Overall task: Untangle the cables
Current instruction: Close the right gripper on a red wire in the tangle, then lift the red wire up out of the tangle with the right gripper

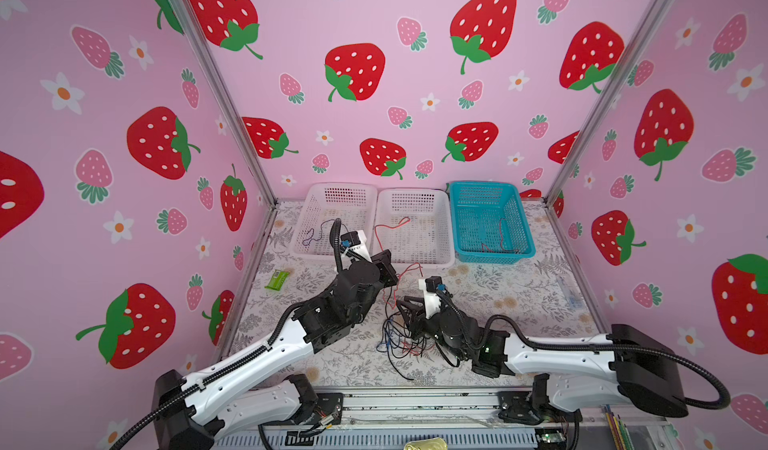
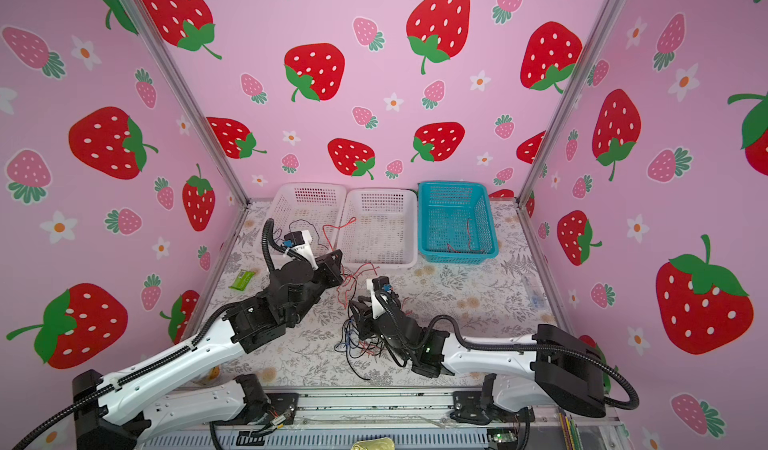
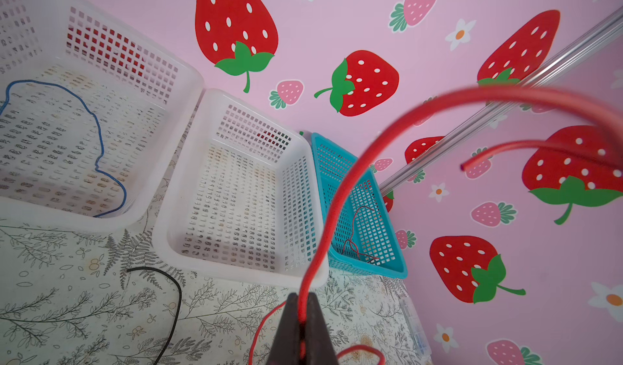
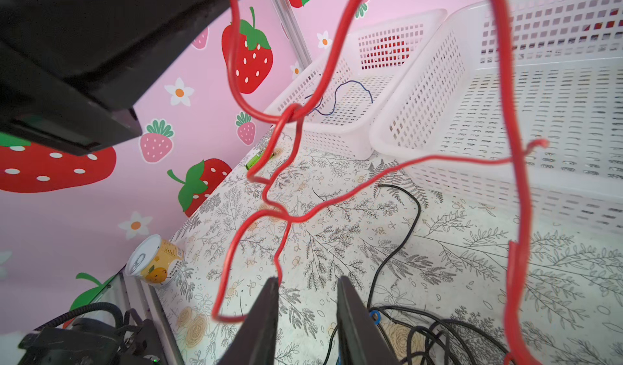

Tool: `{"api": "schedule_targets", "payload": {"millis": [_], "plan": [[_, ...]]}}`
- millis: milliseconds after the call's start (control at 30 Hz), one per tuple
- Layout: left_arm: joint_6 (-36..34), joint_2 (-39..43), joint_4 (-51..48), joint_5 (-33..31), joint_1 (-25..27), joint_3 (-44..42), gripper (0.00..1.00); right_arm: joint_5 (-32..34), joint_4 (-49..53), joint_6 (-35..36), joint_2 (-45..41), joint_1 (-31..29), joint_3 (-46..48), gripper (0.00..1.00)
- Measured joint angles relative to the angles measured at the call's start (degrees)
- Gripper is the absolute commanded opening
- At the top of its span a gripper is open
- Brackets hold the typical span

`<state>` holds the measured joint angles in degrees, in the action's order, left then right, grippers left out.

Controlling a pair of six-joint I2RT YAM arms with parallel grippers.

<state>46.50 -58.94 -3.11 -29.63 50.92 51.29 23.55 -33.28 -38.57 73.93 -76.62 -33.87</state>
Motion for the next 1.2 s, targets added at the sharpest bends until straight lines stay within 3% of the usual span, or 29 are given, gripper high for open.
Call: {"api": "schedule_targets", "payload": {"millis": [267, 1200], "plan": [[-0.46, 0.20, 0.33, -0.63, 0.00, -0.02, 0.00, -2.75, -0.96, -0.35, -4.24, -0.20, 2.23, 0.41], [-1.44, 1.57, 1.20, -1.77, 0.09, -1.03, 0.00, -7.54, -8.00, -0.44, 2.40, -1.01, -0.68, 0.49]]}}
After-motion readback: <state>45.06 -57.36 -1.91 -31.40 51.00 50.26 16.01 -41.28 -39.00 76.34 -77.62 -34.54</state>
